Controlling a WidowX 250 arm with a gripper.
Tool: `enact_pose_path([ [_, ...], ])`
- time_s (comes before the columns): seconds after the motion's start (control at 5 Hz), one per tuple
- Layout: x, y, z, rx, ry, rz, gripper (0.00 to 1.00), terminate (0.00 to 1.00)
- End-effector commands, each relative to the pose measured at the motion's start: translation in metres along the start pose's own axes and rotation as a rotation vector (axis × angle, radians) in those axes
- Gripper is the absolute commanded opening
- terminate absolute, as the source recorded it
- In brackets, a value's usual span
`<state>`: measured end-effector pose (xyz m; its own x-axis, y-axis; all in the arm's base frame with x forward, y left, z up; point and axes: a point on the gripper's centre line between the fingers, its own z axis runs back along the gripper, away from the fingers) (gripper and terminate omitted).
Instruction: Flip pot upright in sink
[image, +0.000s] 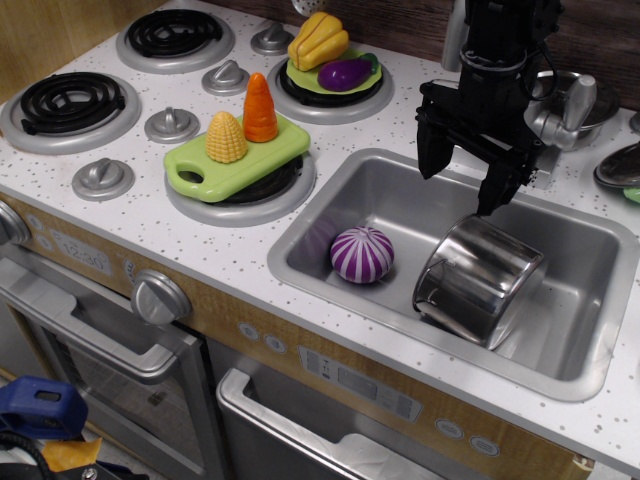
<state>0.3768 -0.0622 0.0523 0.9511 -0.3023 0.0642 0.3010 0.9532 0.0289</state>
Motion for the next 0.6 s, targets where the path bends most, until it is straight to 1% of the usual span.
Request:
enact_pose_path([
  [0.0, 0.000, 0.000, 0.000, 0.000, 0.000, 0.000, 1.00, 0.00],
  [0.2, 0.009, -0.006, 0.005, -0.075, 0.035, 0.029, 1.00, 0.00],
  [0.4, 0.013, -0.012, -0.001, -0.190, 0.060, 0.076, 1.00, 0.00],
])
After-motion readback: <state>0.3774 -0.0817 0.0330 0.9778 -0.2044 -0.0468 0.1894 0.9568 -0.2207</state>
